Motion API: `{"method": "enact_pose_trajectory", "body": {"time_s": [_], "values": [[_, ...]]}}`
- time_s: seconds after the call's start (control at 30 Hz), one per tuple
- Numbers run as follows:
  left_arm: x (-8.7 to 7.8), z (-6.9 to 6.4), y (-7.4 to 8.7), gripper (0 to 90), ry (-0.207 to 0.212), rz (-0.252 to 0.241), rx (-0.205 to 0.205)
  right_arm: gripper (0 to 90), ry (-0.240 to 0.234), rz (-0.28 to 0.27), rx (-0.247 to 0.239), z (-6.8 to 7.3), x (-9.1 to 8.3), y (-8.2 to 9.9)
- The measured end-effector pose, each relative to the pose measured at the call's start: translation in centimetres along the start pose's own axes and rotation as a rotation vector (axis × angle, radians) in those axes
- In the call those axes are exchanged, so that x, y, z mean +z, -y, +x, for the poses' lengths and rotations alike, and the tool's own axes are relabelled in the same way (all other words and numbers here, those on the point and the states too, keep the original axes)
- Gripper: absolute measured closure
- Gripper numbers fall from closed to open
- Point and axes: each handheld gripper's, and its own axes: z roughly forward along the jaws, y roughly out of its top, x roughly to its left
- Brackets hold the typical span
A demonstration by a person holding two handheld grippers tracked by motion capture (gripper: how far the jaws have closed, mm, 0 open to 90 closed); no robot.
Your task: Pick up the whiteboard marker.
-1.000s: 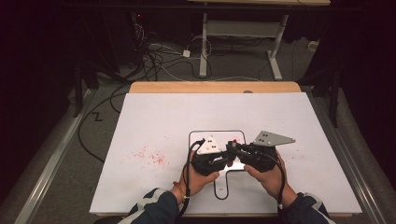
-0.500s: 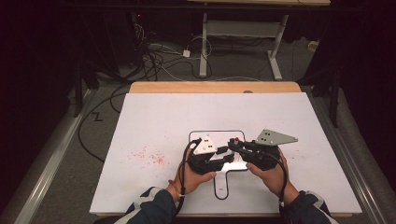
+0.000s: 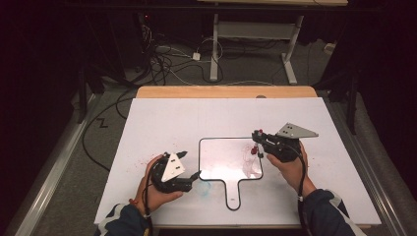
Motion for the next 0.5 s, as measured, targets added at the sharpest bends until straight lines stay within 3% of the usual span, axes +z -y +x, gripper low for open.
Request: {"method": "enact_pose_trajectory", "body": {"time_s": [0.17,0.2,0.3,0.43,0.5], "values": [[-2.0,1.0,2.5,22.2,-0.052,0.038,-0.035,81.4,0.026,0.018,-0.01,-0.6,1.5,0.4],[-2.2,1.0,2.9,22.2,-0.069,0.051,-0.034,81.4,0.036,0.031,-0.032,-0.7,2.3,0.6],[-3.1,1.1,4.2,22.2,-0.077,0.072,-0.074,81.4,0.059,0.045,-0.051,-0.9,3.3,0.9],[-3.3,1.1,4.5,22.2,-0.08,0.08,-0.079,81.4,0.121,0.037,-0.063,-1.4,3.8,0.9],[-3.2,1.1,4.4,22.2,-0.079,0.082,-0.08,81.4,0.136,0.032,-0.047,-1.7,4.0,0.8]]}}
